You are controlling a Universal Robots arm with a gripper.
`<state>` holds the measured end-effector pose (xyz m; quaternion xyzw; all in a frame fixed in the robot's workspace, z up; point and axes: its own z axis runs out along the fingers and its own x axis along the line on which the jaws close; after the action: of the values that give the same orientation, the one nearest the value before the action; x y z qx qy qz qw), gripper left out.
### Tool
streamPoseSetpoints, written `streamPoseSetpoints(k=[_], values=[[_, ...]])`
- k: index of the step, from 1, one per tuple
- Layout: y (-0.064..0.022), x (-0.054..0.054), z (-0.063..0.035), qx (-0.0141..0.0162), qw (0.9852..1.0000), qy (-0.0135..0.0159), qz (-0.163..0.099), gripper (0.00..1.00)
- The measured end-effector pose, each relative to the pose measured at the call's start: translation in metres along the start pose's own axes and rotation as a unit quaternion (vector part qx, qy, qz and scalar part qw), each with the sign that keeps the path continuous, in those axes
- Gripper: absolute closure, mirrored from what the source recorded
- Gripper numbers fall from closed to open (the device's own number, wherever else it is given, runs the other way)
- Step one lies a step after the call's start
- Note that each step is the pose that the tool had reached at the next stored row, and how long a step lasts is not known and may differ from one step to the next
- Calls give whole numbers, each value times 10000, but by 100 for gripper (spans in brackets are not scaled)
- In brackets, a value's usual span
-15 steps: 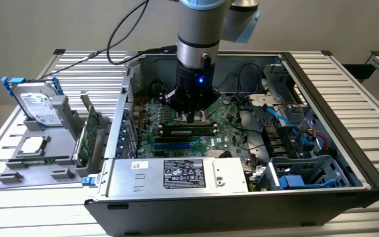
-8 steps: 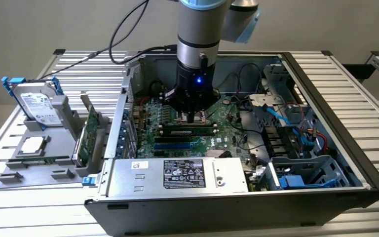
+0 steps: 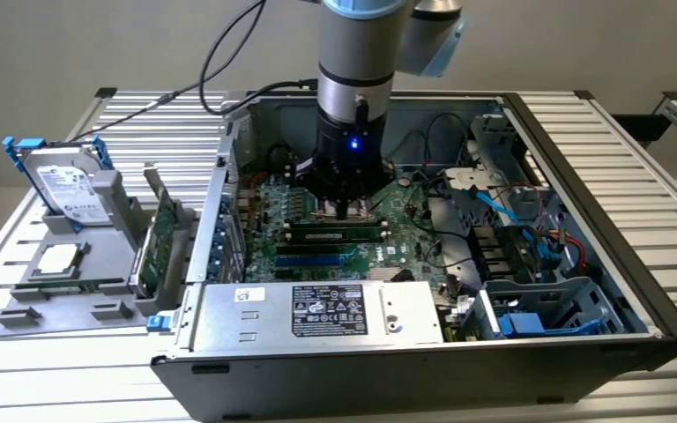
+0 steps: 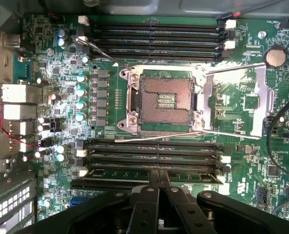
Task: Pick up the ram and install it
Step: 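Press down the ram until it locks into place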
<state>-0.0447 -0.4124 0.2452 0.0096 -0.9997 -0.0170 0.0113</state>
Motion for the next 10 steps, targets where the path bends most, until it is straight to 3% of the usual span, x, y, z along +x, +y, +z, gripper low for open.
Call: streamPoseSetpoints(k=[7, 10], values=[[-109, -19, -5, -4, 10000, 12, 17, 89], [-119, -19, -5, -5, 10000, 13, 17, 89]])
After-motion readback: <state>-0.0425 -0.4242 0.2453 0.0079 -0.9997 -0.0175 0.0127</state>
